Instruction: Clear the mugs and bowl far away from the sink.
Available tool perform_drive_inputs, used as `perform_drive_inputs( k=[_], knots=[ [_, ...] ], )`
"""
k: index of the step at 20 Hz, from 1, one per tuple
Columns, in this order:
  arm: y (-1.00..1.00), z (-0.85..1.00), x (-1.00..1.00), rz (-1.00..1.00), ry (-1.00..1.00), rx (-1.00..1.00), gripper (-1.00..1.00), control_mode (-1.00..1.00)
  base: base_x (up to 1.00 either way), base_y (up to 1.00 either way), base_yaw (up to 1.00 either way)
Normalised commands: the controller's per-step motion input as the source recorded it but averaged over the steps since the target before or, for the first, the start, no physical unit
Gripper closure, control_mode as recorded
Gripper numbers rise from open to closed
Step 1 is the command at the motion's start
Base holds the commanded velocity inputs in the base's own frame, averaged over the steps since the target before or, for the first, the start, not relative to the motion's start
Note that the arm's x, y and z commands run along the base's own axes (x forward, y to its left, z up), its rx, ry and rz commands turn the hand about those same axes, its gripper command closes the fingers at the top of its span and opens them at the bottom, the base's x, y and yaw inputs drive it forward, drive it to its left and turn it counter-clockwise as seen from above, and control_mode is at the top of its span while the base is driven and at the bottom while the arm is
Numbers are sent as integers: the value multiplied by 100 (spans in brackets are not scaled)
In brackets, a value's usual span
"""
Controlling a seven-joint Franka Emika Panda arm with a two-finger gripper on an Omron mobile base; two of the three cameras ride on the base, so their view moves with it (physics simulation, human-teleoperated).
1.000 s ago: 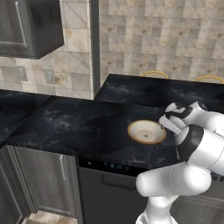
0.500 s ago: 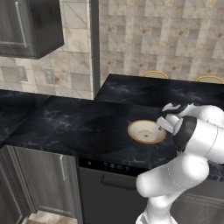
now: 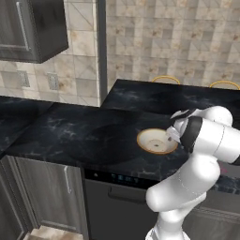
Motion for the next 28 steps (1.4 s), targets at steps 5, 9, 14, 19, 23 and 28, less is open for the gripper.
perform_drive_inputs(
  k=[5,9,14,19,23,28],
  knots=[
    [0,-18,14,0,0,0,-100,-100,0,0,0],
    [13,-16,8,0,1,0,100,-100,0,0,0],
    [4,-10,0,0,0,0,100,-100,0,0,0],
    [3,-4,0,0,2,0,100,-100,0,0,0],
    [0,2,0,0,1,0,100,-100,0,0,0],
    [0,59,-16,-11,1,8,100,-100,0,0,0]
  ],
)
